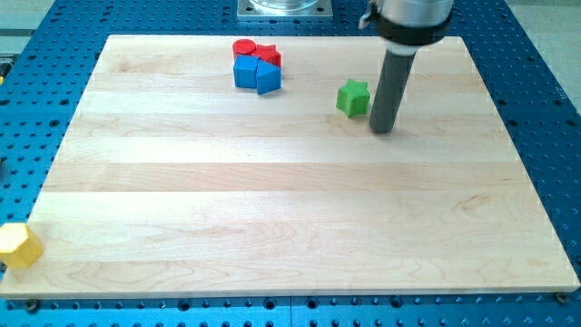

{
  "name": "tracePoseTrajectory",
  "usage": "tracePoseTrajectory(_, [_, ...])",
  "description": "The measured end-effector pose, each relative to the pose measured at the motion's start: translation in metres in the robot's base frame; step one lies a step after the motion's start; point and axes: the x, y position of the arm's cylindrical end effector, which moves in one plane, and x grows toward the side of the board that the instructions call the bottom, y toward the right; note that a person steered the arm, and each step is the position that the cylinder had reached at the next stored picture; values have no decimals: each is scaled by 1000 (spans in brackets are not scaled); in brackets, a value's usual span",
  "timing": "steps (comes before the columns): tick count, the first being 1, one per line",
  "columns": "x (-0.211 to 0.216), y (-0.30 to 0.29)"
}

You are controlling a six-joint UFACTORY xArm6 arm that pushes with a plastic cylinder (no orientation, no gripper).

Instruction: Move the green star into the group of blocks

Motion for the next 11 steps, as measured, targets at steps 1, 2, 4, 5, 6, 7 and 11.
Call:
tracePoseTrajectory(1, [-47, -30])
tracePoseTrajectory(2, [-58, -59])
tracePoseTrajectory(4, [13, -31])
tracePoseTrajectory(5, [-20, -60])
tracePoseTrajectory(6, [-7, -65])
tracePoseTrajectory(7, [6, -65])
tracePoseTrajectory(11, [-59, -89])
